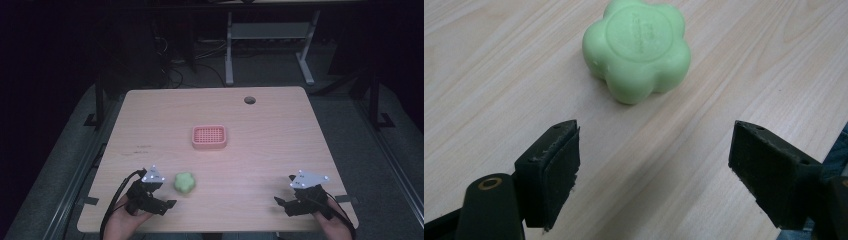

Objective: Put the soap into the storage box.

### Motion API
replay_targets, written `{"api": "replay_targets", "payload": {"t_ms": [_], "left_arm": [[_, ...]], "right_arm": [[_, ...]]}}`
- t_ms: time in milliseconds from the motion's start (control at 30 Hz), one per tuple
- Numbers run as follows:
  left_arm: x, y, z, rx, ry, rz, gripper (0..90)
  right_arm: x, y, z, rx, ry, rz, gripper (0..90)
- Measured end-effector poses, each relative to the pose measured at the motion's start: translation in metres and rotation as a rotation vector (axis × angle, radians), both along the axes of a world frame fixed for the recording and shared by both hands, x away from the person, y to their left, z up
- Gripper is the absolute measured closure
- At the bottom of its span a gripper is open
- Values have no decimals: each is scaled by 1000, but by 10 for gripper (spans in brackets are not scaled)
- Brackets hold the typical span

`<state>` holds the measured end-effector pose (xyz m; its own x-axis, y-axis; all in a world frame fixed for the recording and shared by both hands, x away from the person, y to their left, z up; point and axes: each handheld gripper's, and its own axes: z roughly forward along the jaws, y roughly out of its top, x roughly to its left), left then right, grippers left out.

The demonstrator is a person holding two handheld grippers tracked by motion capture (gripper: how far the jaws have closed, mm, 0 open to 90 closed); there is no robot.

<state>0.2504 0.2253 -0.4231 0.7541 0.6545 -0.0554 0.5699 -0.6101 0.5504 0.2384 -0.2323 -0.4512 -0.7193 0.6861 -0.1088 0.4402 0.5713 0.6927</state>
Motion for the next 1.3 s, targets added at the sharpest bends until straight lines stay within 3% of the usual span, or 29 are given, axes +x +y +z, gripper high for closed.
{"api": "replay_targets", "payload": {"t_ms": [767,1300], "left_arm": [[19,-27,7,67,19,-4,201],[34,-38,10,85,43,11,196]], "right_arm": [[0,0,0,5,-5,1,138],[-1,0,1,6,-6,6,138]]}}
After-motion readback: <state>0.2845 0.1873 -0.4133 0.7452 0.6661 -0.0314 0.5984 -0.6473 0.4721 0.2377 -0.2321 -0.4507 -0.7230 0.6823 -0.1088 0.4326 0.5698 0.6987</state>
